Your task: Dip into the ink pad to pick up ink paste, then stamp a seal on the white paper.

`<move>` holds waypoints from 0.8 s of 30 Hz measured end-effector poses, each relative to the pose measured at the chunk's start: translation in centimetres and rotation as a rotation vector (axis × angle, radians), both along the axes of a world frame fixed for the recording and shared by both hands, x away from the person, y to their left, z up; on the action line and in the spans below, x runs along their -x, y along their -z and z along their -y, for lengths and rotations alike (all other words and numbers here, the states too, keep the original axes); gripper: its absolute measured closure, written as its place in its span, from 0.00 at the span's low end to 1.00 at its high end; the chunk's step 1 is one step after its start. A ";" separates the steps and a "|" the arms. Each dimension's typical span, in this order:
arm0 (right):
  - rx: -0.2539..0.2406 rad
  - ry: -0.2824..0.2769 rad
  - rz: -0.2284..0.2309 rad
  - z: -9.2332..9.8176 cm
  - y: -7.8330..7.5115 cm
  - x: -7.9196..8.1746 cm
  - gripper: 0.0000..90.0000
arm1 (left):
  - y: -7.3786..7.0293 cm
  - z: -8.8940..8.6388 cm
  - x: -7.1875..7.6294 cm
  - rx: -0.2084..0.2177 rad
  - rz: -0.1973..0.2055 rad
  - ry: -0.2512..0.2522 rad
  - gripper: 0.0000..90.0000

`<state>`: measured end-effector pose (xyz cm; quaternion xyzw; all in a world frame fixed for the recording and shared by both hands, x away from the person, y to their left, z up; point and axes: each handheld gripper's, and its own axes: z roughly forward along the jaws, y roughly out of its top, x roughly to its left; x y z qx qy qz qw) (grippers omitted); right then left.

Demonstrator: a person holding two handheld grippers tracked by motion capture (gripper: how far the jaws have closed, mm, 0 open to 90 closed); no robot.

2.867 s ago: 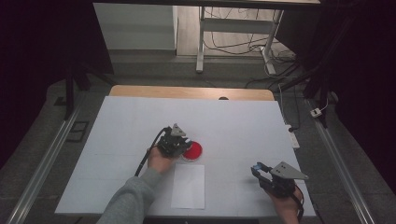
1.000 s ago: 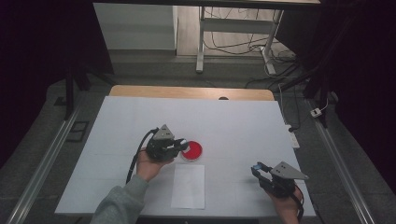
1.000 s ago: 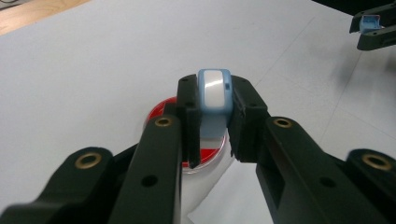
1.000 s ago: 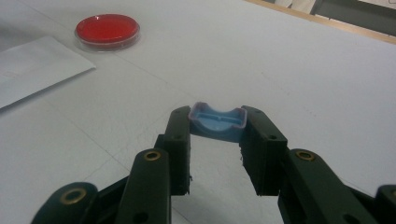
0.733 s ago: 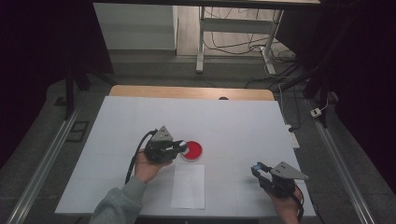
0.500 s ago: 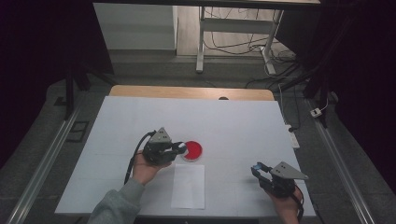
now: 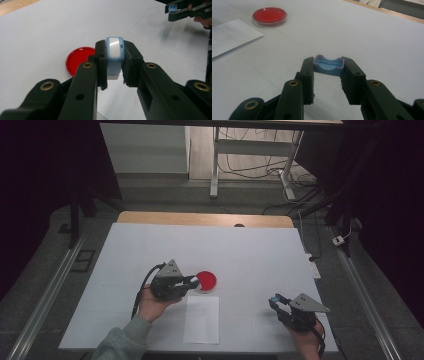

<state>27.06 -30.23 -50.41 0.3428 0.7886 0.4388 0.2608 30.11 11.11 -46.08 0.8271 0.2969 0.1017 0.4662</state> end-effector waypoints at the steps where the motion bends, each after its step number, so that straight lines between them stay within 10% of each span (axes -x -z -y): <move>1: 0.000 0.000 0.000 0.0 0.0 0.0 0.71 | -0.1 0.0 0.1 -0.003 0.002 0.004 0.84; 24: -0.001 0.002 0.006 0.0 0.0 0.0 0.71 | 0.2 -0.7 1.6 0.013 -0.017 0.039 0.84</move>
